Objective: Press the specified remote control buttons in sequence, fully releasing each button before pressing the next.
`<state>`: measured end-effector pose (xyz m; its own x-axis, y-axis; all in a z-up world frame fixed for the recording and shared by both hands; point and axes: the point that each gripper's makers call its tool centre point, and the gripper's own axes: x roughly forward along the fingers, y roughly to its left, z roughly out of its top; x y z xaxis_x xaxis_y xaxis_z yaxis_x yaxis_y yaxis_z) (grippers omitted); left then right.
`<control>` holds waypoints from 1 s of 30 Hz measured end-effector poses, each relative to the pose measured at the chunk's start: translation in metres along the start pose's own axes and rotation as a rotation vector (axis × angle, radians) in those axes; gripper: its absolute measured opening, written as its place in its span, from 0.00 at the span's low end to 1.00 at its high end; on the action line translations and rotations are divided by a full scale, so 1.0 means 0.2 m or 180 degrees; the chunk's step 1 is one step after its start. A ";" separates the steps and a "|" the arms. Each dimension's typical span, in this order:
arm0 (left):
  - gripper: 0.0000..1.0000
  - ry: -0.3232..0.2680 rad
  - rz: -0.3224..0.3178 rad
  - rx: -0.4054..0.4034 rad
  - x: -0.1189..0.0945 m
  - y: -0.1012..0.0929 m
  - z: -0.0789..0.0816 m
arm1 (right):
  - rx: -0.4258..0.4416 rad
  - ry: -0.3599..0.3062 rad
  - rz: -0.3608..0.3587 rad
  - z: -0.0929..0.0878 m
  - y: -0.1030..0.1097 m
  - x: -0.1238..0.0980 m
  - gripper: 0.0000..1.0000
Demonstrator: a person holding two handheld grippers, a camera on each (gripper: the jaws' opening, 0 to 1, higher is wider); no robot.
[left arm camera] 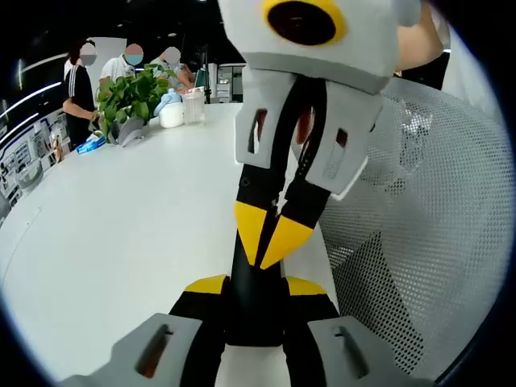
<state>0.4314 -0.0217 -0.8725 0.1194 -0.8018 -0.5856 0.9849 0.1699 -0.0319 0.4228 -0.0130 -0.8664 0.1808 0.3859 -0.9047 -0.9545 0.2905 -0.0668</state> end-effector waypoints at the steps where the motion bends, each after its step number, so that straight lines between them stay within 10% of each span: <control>1: 0.20 -0.0001 -0.0002 -0.0003 0.00 0.00 0.00 | 0.0020 0.0002 -0.0013 0.00 0.00 0.00 0.00; 30: 0.20 0.0055 0.0074 -0.0032 0.00 0.00 0.00 | 0.0498 0.0079 -0.0006 -0.01 -0.01 0.01 0.00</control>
<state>0.4311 -0.0219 -0.8722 0.1400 -0.7875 -0.6002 0.9806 0.1942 -0.0261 0.4249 -0.0140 -0.8689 0.1747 0.3642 -0.9148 -0.9053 0.4248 -0.0038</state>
